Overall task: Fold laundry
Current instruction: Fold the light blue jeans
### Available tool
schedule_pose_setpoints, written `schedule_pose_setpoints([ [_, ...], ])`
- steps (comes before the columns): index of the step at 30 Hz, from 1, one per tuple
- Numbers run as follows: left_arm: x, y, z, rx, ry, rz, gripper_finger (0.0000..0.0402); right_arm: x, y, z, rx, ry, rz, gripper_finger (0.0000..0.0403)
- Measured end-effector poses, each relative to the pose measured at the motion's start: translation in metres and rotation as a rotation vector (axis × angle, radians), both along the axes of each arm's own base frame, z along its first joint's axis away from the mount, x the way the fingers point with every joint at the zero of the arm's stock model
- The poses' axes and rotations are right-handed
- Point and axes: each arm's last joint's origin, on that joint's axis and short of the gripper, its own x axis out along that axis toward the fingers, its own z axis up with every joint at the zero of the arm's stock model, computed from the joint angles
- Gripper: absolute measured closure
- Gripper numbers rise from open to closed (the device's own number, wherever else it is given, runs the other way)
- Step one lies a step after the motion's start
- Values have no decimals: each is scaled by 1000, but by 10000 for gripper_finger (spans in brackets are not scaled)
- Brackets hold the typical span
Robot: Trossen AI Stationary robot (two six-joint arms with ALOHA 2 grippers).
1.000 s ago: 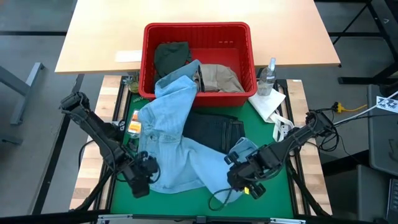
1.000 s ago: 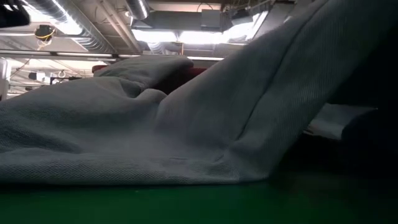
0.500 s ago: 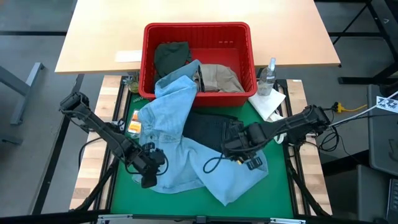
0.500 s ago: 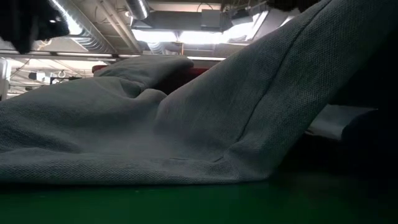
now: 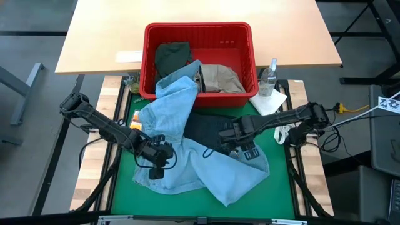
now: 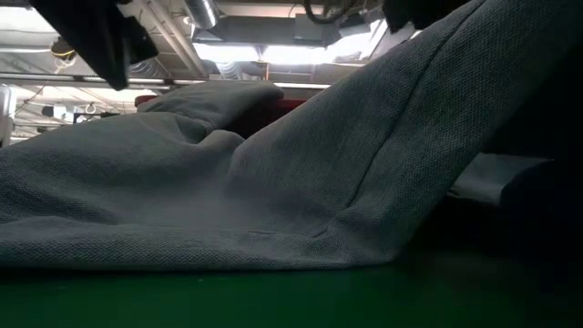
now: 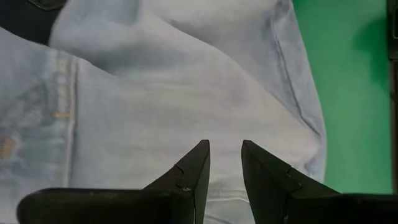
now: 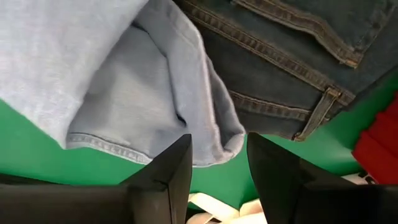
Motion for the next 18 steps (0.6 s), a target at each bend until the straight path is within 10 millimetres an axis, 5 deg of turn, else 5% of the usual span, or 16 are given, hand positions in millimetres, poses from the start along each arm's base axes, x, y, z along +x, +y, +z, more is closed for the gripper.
schedule_pose_setpoints([
  [12, 2, 5, 0, 24, -4, -32, 314, -9, -9, -41, 67, 102, -47, 252],
  [18, 3, 6, 0, 67, -20, -43, 314, -14, -8, -42, 105, 166, -144, 339],
])
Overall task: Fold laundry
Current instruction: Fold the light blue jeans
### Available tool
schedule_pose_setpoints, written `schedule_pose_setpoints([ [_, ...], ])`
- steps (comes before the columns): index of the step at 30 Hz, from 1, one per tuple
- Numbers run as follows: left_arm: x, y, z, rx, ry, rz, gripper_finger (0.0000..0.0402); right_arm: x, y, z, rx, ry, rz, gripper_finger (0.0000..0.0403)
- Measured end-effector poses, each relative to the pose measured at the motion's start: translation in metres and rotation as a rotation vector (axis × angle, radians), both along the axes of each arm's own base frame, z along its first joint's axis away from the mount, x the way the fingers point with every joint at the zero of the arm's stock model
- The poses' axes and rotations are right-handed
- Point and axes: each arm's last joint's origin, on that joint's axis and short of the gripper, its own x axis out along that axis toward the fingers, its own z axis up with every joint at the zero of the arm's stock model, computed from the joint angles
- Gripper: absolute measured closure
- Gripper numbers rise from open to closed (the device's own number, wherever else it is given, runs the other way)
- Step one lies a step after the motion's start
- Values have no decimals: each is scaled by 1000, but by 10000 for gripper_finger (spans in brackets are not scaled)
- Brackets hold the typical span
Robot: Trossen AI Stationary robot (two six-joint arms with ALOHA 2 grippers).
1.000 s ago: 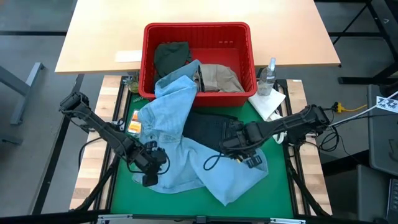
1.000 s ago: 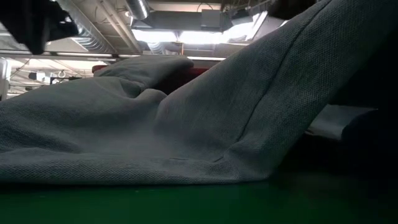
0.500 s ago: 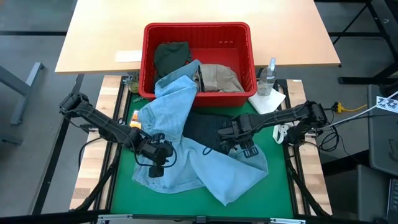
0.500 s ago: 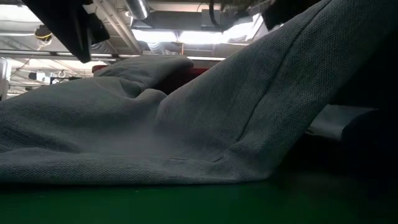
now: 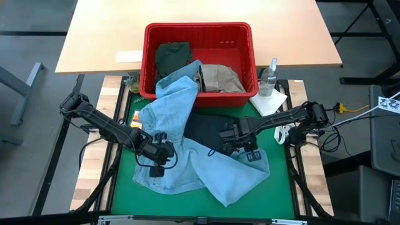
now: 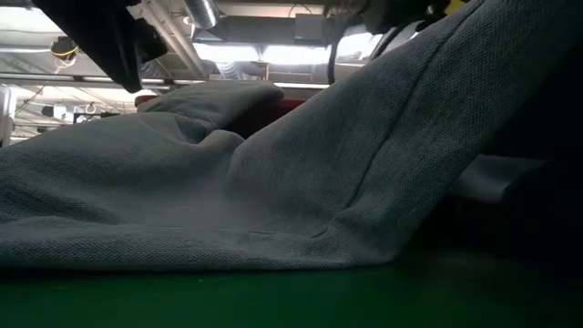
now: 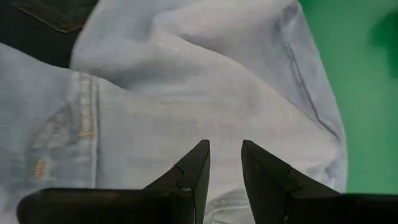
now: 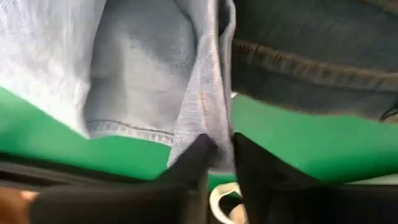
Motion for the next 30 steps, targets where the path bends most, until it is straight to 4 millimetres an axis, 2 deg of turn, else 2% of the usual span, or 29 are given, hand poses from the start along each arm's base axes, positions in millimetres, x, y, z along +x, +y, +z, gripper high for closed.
schedule_pose_setpoints([
  [3, 0, 1, 0, 36, -16, 12, 314, -7, 1, 2, 24, 82, -64, 390],
  [8, 15, 10, -11, 175, -30, 1, 314, -14, 6, 8, 152, 193, -252, 375],
  [14, 45, 32, -41, 266, 25, -16, 314, -16, 23, 21, 388, 270, -382, 396],
  [21, 65, 55, -76, 312, 137, -14, 328, -28, 55, 33, 549, 409, -440, 397],
  [30, 67, 61, -83, 315, 172, 10, 361, -55, 103, 40, 523, 644, -509, 394],
])
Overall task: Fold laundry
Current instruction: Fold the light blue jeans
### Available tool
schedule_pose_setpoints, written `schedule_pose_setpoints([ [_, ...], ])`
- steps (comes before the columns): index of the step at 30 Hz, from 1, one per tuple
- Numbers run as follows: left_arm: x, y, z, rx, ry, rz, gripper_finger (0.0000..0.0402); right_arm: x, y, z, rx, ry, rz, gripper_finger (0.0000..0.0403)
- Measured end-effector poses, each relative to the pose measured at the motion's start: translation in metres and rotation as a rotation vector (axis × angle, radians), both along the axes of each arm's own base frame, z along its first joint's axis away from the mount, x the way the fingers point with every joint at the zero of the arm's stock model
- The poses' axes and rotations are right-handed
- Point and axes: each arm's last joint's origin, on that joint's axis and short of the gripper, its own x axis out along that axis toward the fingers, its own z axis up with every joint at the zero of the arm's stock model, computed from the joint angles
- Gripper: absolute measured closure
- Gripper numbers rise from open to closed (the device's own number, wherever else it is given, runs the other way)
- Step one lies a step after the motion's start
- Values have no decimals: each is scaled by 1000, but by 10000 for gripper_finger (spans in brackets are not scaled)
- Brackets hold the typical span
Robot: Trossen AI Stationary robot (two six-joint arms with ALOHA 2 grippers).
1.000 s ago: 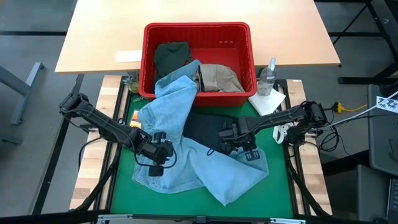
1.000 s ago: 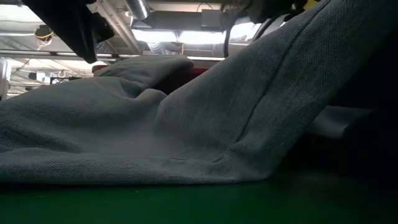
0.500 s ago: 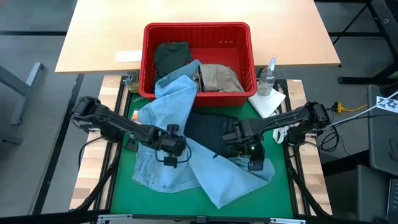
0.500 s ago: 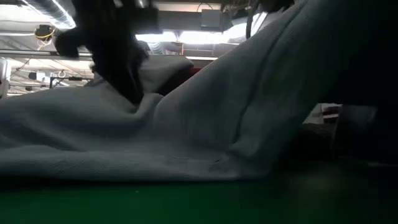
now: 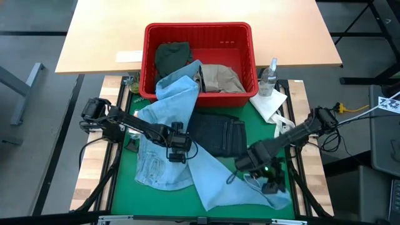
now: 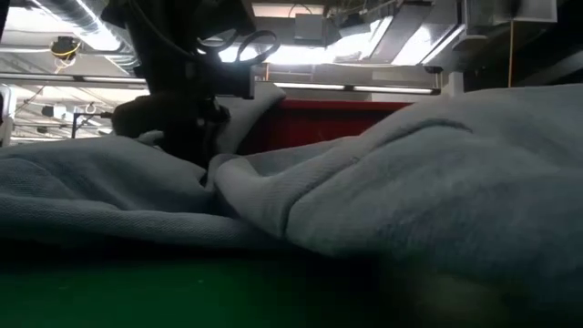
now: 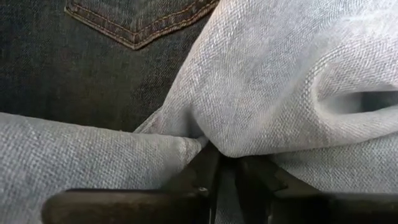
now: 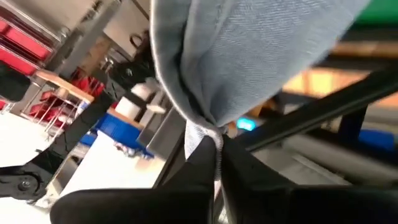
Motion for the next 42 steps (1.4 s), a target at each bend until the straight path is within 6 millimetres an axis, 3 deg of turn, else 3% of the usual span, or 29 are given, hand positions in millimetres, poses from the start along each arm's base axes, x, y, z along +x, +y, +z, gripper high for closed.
schedule_pose_setpoints([
  [8, -3, 1, -1, 12, 31, 2, 372, -24, 32, 2, -11, 144, 52, 389],
  [19, -3, 1, -2, 12, 32, 2, 369, -32, 40, 1, -46, 108, 108, 350],
  [23, -2, 1, -2, 11, 26, 2, 369, -30, 40, -1, -62, 66, 116, 322],
  [34, -2, 1, -2, 11, 23, 2, 374, -29, 38, -4, -91, -101, 219, 196],
  [42, -2, 1, -2, 10, 22, 2, 374, -39, 46, -6, -76, -266, 405, 183],
])
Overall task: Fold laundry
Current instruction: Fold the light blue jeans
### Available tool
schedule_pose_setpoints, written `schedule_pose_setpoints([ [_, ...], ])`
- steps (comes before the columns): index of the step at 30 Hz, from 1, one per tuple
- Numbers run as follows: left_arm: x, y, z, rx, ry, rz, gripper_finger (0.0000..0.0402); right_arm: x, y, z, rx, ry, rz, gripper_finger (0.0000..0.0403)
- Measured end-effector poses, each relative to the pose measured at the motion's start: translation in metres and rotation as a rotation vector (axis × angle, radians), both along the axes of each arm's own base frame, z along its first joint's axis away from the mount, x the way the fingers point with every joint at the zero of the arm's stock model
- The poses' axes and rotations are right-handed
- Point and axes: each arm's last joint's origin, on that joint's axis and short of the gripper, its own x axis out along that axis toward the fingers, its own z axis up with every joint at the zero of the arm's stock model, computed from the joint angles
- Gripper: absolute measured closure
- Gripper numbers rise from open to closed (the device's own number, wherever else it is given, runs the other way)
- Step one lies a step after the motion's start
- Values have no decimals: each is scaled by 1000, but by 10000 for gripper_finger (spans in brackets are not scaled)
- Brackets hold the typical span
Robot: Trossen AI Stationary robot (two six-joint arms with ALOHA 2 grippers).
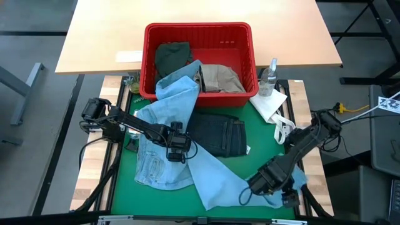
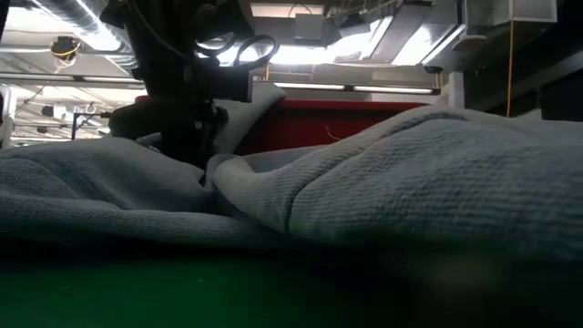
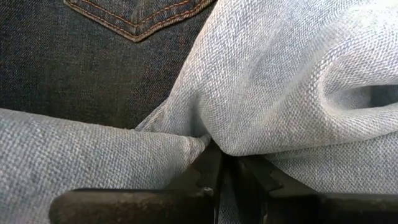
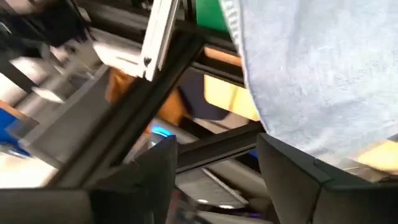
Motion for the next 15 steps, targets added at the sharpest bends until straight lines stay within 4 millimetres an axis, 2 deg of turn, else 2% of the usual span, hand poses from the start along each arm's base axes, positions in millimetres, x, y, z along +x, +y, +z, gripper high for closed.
schedule_pose_setpoints([
  [5, 0, 0, 0, 0, -2, 0, 374, -20, 15, 0, 3, -22, 131, 189],
  [10, 1, 0, 0, -2, -11, 0, 374, -37, 32, -5, -65, -180, 274, 189],
  [15, 2, 0, 0, -4, -19, 1, 374, -49, 38, -7, -160, -263, 360, 189],
])
